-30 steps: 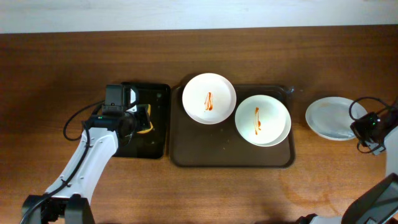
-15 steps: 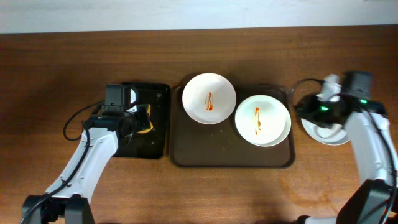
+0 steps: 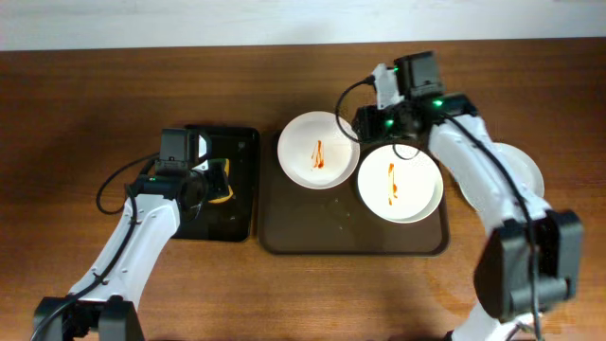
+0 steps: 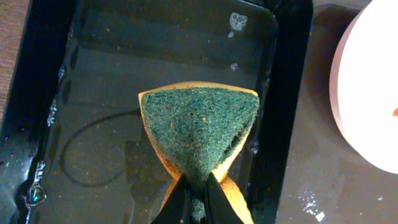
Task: Clean dirty plates on tray and stack at the side
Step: 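Move the right gripper to the rim of the back-left plate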
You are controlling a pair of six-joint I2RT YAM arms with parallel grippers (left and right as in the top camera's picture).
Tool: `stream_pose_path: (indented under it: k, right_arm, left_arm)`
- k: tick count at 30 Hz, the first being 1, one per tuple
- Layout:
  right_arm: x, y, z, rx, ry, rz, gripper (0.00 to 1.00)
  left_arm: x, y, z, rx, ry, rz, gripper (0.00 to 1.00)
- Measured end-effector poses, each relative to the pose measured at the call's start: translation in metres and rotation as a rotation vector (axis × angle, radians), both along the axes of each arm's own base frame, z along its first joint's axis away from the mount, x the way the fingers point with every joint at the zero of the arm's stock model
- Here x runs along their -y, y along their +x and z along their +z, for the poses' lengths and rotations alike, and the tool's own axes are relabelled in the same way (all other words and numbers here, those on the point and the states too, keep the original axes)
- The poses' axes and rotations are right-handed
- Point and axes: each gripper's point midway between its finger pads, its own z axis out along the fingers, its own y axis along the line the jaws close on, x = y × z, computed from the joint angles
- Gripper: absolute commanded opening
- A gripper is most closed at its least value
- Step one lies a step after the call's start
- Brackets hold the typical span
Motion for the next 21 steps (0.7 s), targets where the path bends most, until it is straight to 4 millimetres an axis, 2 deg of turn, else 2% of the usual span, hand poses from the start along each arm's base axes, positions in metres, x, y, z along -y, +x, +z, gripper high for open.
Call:
stream_pose_path:
  k: [4,9,12,17,21]
  right_arm:
    - [0.002,0.012,-0.045,-0.063,-0.022,-0.056,0.42]
    - [0.003,0.012,-0.079,-0.131,-0.041,-0.076,0.33]
    - [0.004,0.01,-0.09,-0.157,-0.045,-0.08,0.24]
    - [-0.001,0.006,-0.093,-0.172,-0.048,-0.073,0.23]
    - [-0.011,0.002,-0.096,-0.171,-0.065,-0.061,0.13]
  left_arm:
    - [0.0,0.0,0.0,0.0,0.0,0.0,0.0]
    - [0.0,0.0,0.0,0.0,0.0,0.0,0.0]
    - [0.0,0.0,0.0,0.0,0.0,0.0,0.0]
    - [0.0,0.0,0.0,-0.001,-0.001,0.0,0.0]
    - [0.0,0.0,0.0,0.0,-0.001,0.0,0.0]
